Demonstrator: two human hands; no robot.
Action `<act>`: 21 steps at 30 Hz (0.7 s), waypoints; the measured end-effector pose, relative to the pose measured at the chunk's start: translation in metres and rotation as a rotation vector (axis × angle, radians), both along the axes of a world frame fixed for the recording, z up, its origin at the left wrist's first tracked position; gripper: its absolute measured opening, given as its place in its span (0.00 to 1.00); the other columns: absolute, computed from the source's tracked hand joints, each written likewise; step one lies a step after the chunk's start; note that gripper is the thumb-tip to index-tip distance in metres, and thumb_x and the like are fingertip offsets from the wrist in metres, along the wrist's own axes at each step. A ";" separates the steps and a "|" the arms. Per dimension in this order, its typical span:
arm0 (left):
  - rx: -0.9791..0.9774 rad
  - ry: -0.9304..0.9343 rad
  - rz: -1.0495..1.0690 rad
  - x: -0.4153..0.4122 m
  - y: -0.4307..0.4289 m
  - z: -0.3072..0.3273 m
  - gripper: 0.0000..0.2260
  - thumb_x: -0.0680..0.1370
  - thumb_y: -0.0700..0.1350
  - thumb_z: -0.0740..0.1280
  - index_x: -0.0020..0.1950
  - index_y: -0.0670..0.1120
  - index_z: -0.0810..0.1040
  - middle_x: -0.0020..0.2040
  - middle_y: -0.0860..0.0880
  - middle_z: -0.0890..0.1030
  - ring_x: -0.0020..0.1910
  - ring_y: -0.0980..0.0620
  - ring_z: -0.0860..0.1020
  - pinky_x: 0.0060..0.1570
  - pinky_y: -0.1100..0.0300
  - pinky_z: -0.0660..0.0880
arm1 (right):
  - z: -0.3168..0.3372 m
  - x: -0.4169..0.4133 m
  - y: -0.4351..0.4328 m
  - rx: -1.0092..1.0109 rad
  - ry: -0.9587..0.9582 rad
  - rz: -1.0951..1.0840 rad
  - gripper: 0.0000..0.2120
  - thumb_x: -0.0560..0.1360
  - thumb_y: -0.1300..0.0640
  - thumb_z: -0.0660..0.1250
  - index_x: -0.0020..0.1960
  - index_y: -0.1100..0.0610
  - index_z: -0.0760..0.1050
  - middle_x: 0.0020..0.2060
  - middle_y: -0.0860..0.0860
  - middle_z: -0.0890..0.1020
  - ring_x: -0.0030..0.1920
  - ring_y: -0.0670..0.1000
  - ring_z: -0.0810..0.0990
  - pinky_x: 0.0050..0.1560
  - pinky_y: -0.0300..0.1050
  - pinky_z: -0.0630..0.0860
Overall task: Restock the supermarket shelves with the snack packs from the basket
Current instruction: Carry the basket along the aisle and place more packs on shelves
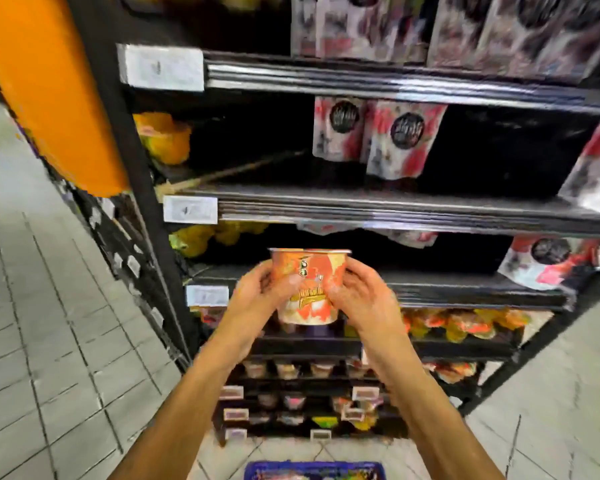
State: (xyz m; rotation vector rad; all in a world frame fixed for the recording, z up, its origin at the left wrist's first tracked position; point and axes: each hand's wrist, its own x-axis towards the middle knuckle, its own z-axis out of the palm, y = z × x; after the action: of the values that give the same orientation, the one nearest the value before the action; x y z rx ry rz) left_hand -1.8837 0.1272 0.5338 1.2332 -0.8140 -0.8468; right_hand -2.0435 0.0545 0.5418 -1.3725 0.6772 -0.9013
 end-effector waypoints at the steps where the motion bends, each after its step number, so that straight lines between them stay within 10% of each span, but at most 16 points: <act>1: -0.049 -0.040 0.017 0.000 -0.003 0.031 0.29 0.62 0.58 0.75 0.59 0.47 0.79 0.53 0.46 0.85 0.50 0.45 0.83 0.46 0.55 0.81 | 0.028 0.001 -0.005 -0.054 -0.023 0.015 0.28 0.65 0.47 0.78 0.63 0.48 0.75 0.53 0.48 0.84 0.54 0.47 0.83 0.51 0.39 0.80; 6: -0.245 -0.245 0.057 0.000 -0.005 0.173 0.22 0.67 0.56 0.73 0.59 0.50 0.79 0.55 0.47 0.85 0.55 0.46 0.83 0.61 0.47 0.77 | 0.163 0.008 -0.019 -0.307 -0.192 0.050 0.30 0.61 0.44 0.77 0.61 0.50 0.76 0.53 0.51 0.85 0.54 0.48 0.84 0.47 0.39 0.80; 11: -0.427 -0.506 0.065 0.007 0.002 0.297 0.25 0.67 0.56 0.76 0.61 0.47 0.79 0.54 0.49 0.85 0.54 0.52 0.83 0.54 0.59 0.77 | 0.280 0.021 -0.015 -0.572 -0.308 0.026 0.27 0.65 0.43 0.74 0.61 0.51 0.77 0.50 0.47 0.86 0.50 0.43 0.84 0.44 0.33 0.77; 16: -0.574 -0.645 0.125 0.023 0.002 0.404 0.26 0.63 0.62 0.75 0.54 0.49 0.83 0.50 0.51 0.86 0.53 0.53 0.83 0.57 0.55 0.77 | 0.384 0.045 -0.015 -0.674 -0.362 0.048 0.34 0.64 0.39 0.73 0.65 0.55 0.75 0.56 0.51 0.84 0.58 0.50 0.82 0.61 0.50 0.77; 21: -0.659 -0.796 0.198 0.053 -0.010 0.486 0.21 0.67 0.64 0.70 0.48 0.49 0.80 0.38 0.59 0.85 0.41 0.64 0.82 0.42 0.65 0.77 | 0.478 0.073 -0.016 -0.677 -0.374 0.021 0.23 0.68 0.44 0.75 0.54 0.60 0.82 0.48 0.57 0.86 0.50 0.56 0.85 0.46 0.49 0.80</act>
State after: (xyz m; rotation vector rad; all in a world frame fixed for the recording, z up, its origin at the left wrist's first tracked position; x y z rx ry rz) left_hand -1.8302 0.1176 1.0198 1.0035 -1.4308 0.1343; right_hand -1.9702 0.0384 1.0195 -1.7218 0.0569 -1.4011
